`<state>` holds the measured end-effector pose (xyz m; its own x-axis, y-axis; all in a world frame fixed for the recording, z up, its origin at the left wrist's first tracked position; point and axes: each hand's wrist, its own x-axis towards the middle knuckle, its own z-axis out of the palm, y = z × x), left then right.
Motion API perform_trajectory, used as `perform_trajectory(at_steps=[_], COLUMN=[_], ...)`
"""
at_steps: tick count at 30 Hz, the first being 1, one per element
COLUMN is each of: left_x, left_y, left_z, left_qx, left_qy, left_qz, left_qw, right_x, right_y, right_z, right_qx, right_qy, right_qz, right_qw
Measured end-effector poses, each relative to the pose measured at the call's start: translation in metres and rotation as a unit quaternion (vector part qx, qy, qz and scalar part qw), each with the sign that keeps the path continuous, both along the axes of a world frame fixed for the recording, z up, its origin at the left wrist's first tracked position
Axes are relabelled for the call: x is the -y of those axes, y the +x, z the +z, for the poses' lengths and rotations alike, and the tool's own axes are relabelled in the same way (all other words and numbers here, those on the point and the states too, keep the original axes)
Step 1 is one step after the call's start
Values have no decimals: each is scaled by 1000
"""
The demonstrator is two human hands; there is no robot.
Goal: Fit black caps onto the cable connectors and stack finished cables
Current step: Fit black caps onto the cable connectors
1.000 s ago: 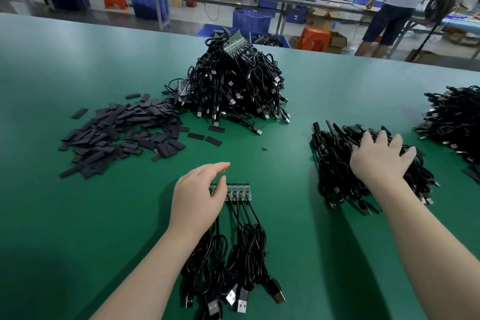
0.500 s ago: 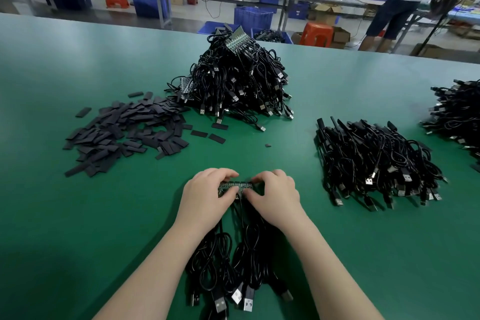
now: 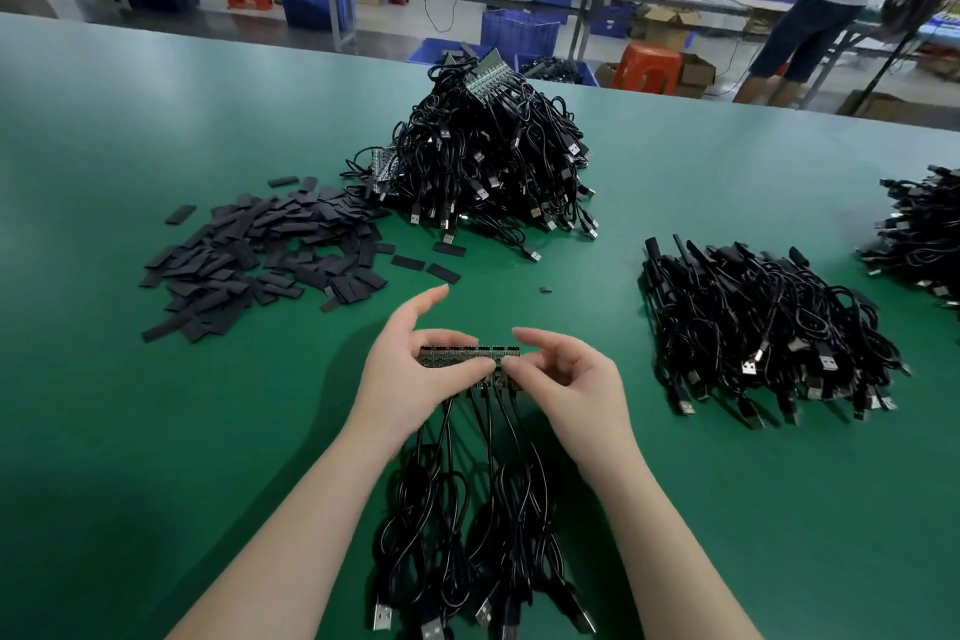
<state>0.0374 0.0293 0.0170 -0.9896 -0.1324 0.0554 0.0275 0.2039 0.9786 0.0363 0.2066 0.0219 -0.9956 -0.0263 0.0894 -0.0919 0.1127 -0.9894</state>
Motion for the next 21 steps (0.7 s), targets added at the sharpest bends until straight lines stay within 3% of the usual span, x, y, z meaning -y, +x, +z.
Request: perform_trajectory(at_steps=[6, 21], left_x=[-6, -15], left_y=[3, 5], left_z=[0, -1], left_qx=[7, -13], left_qy=[31, 10], left_qz=[-35, 30], left_qw=[999, 999], right_x=[2, 8], right_y=[4, 8], right_z=[5, 4], right_qx=[-4, -11], right_qy=[-21, 58], right_qz=[3, -80], right_qw=[1000, 995])
